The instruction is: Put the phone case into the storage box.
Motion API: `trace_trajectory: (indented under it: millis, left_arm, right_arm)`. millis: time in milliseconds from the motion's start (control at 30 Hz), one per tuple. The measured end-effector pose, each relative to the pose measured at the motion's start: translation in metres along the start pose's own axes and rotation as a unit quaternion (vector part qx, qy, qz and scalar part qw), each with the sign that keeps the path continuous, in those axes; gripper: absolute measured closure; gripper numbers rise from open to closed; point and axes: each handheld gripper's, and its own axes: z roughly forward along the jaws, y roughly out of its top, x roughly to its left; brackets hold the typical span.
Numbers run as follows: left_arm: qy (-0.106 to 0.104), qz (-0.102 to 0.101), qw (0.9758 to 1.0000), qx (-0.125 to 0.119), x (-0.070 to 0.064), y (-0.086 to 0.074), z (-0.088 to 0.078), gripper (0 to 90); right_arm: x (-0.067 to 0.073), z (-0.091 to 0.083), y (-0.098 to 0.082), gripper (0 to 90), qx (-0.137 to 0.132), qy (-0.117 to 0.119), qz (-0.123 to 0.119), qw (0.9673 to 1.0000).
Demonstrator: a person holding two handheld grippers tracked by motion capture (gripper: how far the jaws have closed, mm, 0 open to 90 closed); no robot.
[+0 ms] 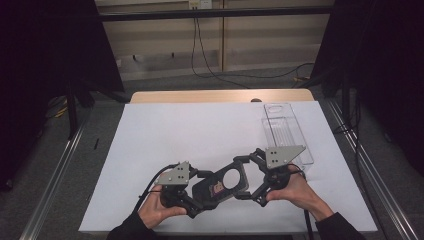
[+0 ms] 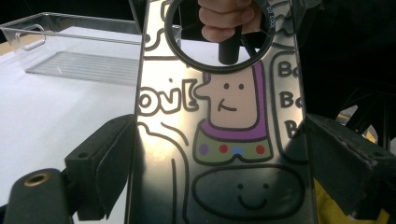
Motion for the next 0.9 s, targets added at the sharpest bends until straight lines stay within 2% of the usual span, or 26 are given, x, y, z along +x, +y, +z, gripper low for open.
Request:
trace_trajectory:
  millis: [433, 900]
  left_arm:
    - [-0.014, -0.003, 0.9998, 0.013, -0.0007, -0.0025, 0.0042, 12.2]
    - [-0.023, 0.006, 0.9994, 0.027, -0.0005, -0.0049, 0.0063, 12.2]
  right_arm:
    - [-0.0022, 0.0066, -0.0002, 8.3, 0.021, 0.039, -0.01, 0.999]
    - [-0.0027, 0.0064, -0.002, 11.0, 0.054, 0.056, 0.0, 0.997]
